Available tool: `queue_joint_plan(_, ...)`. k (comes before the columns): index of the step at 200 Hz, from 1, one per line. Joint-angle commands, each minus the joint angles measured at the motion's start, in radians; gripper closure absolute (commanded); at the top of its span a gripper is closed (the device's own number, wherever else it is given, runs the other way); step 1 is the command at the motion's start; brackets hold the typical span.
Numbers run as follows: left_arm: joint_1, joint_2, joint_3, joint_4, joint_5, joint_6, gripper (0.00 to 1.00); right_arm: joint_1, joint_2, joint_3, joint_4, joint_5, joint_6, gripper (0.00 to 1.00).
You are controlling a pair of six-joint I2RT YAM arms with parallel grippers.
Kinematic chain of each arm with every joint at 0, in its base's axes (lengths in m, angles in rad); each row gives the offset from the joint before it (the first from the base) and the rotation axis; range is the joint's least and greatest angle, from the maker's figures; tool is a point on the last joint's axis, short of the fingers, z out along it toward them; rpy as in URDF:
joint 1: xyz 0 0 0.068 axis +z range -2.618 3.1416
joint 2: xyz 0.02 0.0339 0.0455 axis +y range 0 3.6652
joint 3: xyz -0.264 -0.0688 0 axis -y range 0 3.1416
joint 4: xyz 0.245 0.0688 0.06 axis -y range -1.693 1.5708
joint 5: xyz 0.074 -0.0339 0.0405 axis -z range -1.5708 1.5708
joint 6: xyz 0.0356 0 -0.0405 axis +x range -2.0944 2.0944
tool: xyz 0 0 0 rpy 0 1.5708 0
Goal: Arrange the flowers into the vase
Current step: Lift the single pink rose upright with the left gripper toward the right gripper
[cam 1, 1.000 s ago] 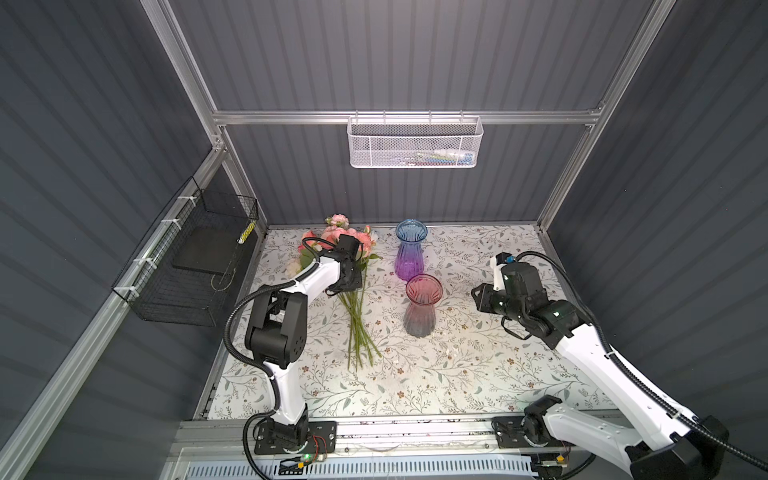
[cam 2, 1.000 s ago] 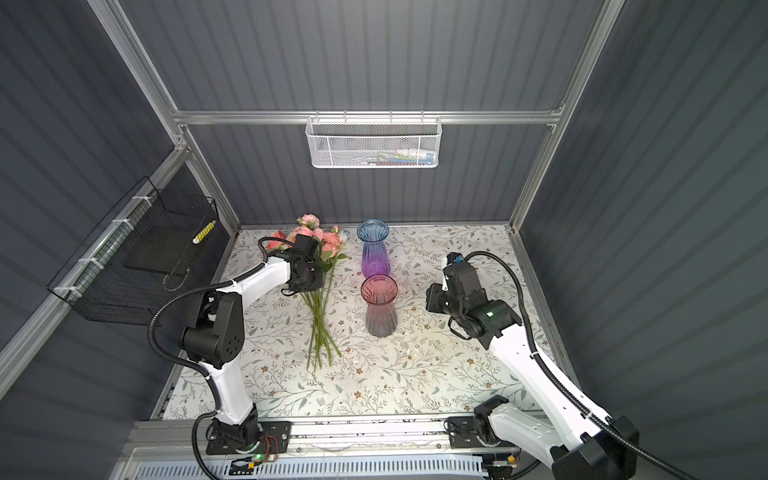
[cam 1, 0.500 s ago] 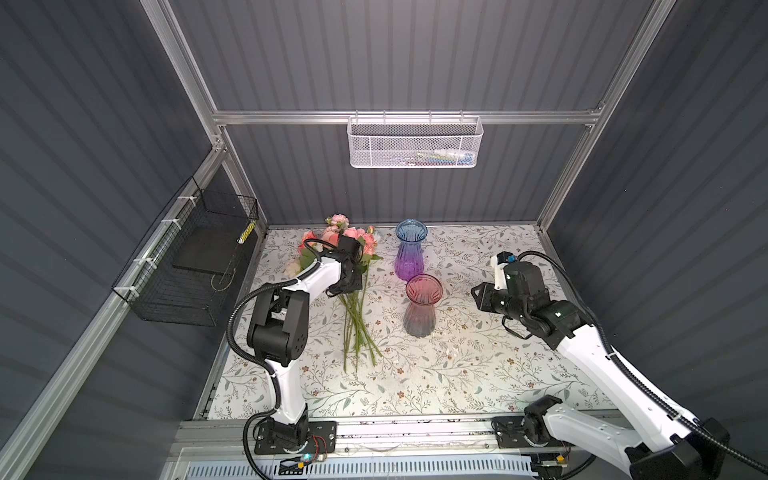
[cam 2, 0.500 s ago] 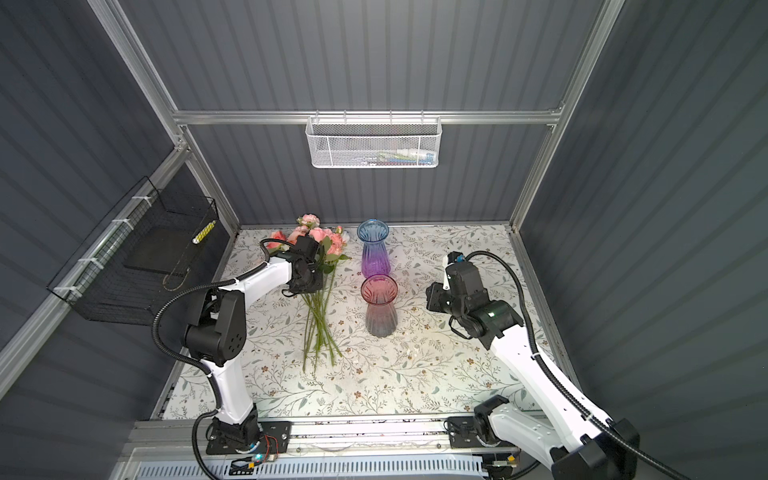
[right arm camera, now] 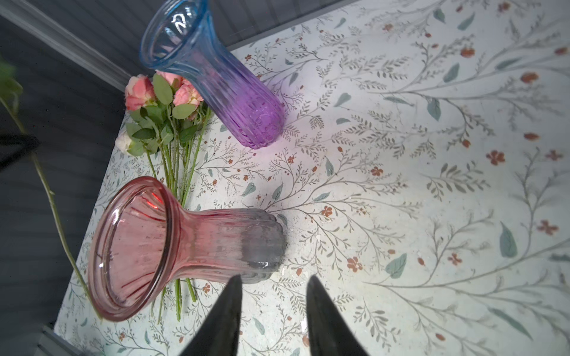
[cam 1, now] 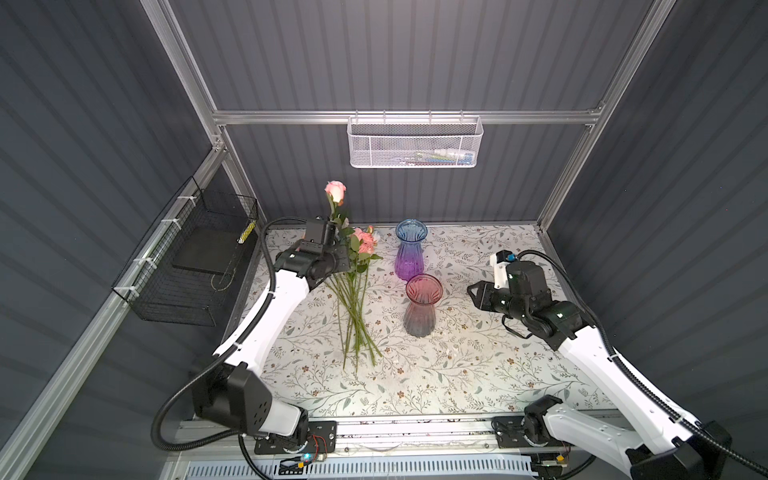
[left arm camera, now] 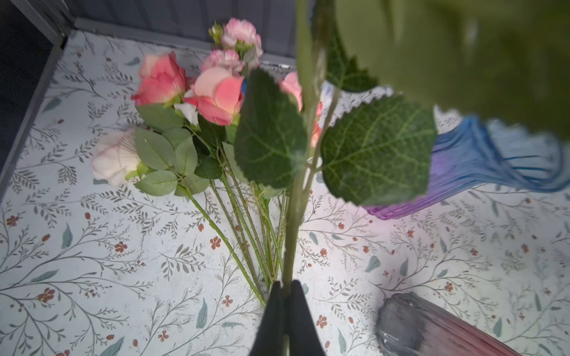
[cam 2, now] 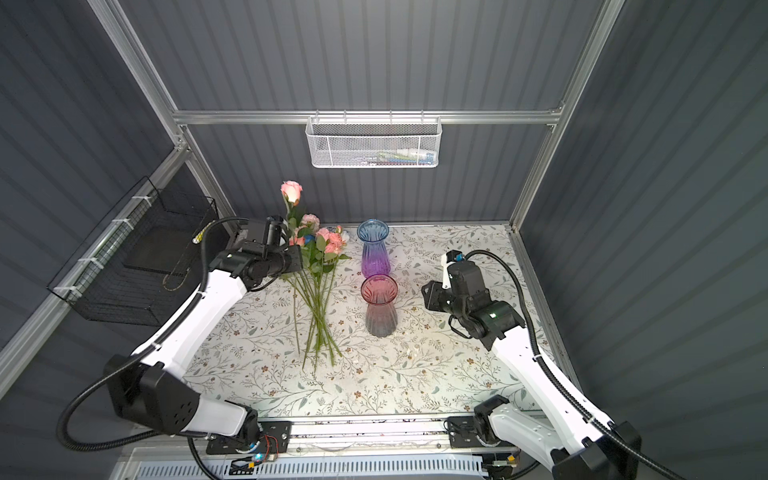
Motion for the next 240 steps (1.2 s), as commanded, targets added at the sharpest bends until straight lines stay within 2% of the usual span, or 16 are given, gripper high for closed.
queue_joint_plan(1,0.003,-0.114,-0.087,0.109,0.028,0.014,1.00,-0.003,-0.041,-0.042,0.123,-0.083,0.009,0.51)
queue_joint_plan(28,0.003,-0.268,-0.203,0.303,-0.015,-0.031,1.00,-0.003,-0.097,-0.076,0.171,-0.139,-0.035,0.43)
queue_joint_plan(45,0.003,-0.314,-0.207,0.365,0.061,-0.033,1.00,-0.003,-0.132,-0.080,0.192,-0.235,-0.086,0.41)
queue_joint_plan(60,0.003,-0.328,-0.194,0.412,0.169,-0.043,1.00,0.006,-0.145,-0.051,0.200,-0.341,-0.108,0.43)
queue_joint_plan(88,0.001,-0.322,-0.168,0.526,0.388,-0.142,1.00,0.118,-0.106,0.090,0.127,-0.317,-0.157,0.50)
queue_joint_plan(110,-0.006,-0.287,-0.112,0.547,0.450,-0.210,1.00,0.228,-0.057,0.179,0.120,-0.285,-0.177,0.50)
queue_joint_plan(130,-0.021,-0.229,-0.010,0.488,0.551,-0.217,1.00,0.306,0.021,0.286,0.099,-0.266,-0.202,0.50)
queue_joint_plan(133,-0.027,-0.221,0.005,0.478,0.559,-0.215,1.00,0.317,0.035,0.302,0.096,-0.231,-0.204,0.50)
queue_joint_plan(157,-0.105,-0.187,0.109,0.373,0.548,-0.159,1.00,0.354,0.162,0.419,0.084,-0.203,-0.186,0.51)
queue_joint_plan(199,-0.183,-0.202,0.057,0.388,0.537,-0.156,1.00,0.385,0.313,0.539,0.131,-0.245,-0.156,0.52)
queue_joint_plan(240,-0.193,-0.226,-0.012,0.411,0.539,-0.159,1.00,0.393,0.376,0.573,0.160,-0.321,-0.129,0.68)
